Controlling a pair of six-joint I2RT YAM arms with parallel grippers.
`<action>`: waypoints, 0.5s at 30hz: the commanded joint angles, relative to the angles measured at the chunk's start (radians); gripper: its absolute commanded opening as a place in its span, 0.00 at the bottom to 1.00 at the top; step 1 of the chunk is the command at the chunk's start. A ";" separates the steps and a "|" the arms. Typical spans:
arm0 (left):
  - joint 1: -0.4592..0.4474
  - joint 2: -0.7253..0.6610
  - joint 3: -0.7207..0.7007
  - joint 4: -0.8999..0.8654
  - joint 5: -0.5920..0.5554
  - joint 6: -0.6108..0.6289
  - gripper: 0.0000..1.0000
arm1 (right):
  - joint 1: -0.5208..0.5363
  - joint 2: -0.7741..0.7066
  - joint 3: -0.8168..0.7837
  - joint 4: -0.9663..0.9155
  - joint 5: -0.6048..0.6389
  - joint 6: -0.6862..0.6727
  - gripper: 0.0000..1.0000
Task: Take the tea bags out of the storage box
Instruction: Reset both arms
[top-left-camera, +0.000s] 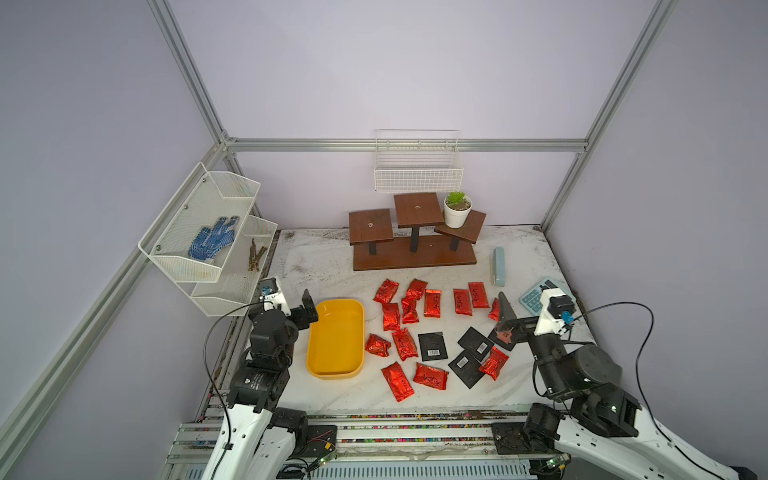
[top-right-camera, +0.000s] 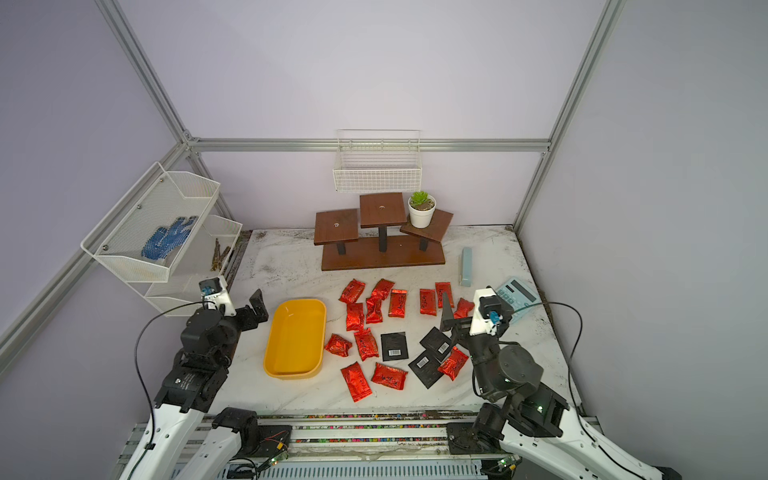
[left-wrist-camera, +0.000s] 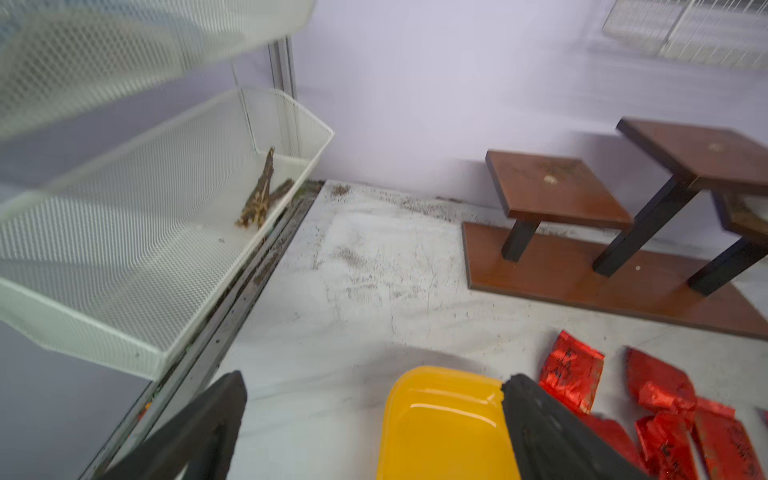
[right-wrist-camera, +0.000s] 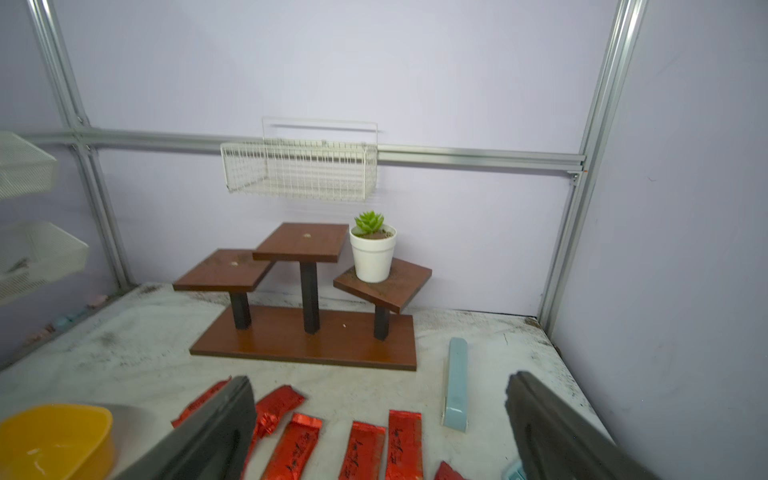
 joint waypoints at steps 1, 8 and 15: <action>-0.003 -0.053 -0.122 0.092 -0.017 0.018 1.00 | -0.117 0.029 -0.059 0.091 -0.047 0.034 0.99; -0.003 -0.121 -0.307 0.245 -0.083 0.087 1.00 | -0.521 0.239 -0.128 0.137 -0.399 0.297 0.99; -0.004 0.188 -0.349 0.633 -0.055 0.169 1.00 | -0.671 0.491 -0.234 0.419 -0.291 0.336 0.99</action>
